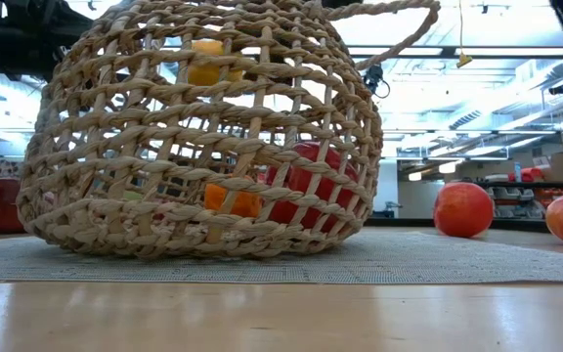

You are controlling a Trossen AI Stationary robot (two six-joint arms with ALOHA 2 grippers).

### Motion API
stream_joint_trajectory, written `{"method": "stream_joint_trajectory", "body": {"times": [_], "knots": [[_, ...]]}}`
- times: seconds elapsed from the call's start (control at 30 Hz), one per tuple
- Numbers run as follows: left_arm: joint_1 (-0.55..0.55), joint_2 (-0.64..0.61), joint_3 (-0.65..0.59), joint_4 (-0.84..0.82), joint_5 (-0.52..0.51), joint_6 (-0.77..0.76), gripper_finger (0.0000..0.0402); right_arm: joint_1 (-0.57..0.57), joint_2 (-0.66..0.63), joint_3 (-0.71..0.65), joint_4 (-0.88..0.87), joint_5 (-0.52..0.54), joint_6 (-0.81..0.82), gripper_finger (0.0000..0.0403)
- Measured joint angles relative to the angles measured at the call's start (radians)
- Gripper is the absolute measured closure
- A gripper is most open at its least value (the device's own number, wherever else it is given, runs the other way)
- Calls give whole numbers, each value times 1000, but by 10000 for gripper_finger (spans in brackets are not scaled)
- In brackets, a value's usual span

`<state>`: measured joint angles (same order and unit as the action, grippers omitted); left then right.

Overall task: Build produce basket
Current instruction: Put the yellow bell pepper into the brown woven basket

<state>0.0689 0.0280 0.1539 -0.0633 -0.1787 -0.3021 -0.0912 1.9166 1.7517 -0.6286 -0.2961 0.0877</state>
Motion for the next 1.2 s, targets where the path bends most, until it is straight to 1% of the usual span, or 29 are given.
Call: {"method": "stream_joint_trajectory", "body": {"times": [0.07,0.17,0.4,0.53,0.7,0.83,0.93,1.07,1.2], "knots": [[0,0,0,0,1,0,12,1,38,52,-45,2,-34,42],[0,0,0,-1,0,0,12,1,83,97,-132,54,-110,42],[0,0,0,-1,0,0,12,21,139,99,-286,130,-313,41],[0,0,0,-1,0,0,12,32,149,98,-311,145,-374,41],[0,0,0,-1,0,0,12,34,148,100,-301,145,-371,41],[0,0,0,-1,0,0,12,36,148,99,-294,90,-336,41],[0,0,0,0,0,0,12,38,148,99,-257,88,-334,41],[0,0,0,0,0,0,12,38,148,99,-255,88,-319,41],[0,0,0,0,0,0,12,38,148,99,-220,124,-305,31]]}}
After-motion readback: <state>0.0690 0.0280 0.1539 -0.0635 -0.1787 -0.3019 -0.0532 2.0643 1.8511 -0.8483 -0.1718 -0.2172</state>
